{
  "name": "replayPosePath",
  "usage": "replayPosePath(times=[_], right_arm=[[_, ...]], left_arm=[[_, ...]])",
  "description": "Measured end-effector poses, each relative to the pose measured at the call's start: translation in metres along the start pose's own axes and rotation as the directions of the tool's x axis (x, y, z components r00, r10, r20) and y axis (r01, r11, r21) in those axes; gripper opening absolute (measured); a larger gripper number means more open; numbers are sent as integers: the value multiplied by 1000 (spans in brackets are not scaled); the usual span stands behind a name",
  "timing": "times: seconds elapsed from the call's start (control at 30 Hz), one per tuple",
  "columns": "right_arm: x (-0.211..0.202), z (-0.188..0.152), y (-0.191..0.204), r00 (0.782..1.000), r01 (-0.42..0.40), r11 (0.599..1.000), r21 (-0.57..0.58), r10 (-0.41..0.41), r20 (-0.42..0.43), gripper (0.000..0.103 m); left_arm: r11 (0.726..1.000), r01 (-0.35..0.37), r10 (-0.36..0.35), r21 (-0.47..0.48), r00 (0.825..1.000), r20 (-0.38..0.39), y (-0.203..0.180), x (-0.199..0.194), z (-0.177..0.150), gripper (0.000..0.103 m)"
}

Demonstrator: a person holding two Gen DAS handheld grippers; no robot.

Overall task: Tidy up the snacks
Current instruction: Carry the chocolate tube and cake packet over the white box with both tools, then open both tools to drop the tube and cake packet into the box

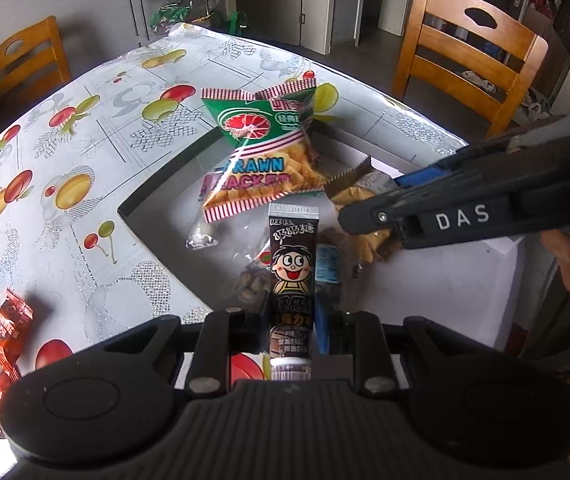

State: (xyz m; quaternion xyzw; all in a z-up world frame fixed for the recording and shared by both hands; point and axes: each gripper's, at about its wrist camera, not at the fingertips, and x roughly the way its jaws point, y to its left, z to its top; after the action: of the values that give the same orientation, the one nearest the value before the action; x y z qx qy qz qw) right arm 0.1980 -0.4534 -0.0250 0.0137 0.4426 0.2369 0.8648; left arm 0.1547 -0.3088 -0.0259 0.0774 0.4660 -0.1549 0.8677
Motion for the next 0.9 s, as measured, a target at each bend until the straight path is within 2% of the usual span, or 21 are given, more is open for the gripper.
replayPosePath(times=[0.17,0.43,0.6,0.7,0.73,0.8,0.9], right_arm=[[6,2,6,1000,5,999,-32,-5,-18,39],[6,7,10,1000,9,999,-51,-9,-12,40],[2,8,7,1000,5,999,-36,-5,10,49],[-2,11,6,999,3,1000,-29,-2,35,53],[-3,12,7,999,0,1000,-29,2,41,54],[-5,14,8,999,-5,999,-31,7,53,55],[-7,17,10,998,-11,999,-36,13,65,55]], left_arm=[[1000,-1,0,-15,1000,-25,9,8,0,20],[1000,-19,19,-8,1000,-18,16,12,-1,21],[1000,-13,13,-9,1000,3,13,8,-1,23],[1000,-9,9,10,999,32,9,4,0,41],[1000,-14,14,22,999,37,7,3,0,53],[999,-29,27,38,998,51,4,-1,1,65],[998,-50,47,44,996,74,3,-6,1,72]])
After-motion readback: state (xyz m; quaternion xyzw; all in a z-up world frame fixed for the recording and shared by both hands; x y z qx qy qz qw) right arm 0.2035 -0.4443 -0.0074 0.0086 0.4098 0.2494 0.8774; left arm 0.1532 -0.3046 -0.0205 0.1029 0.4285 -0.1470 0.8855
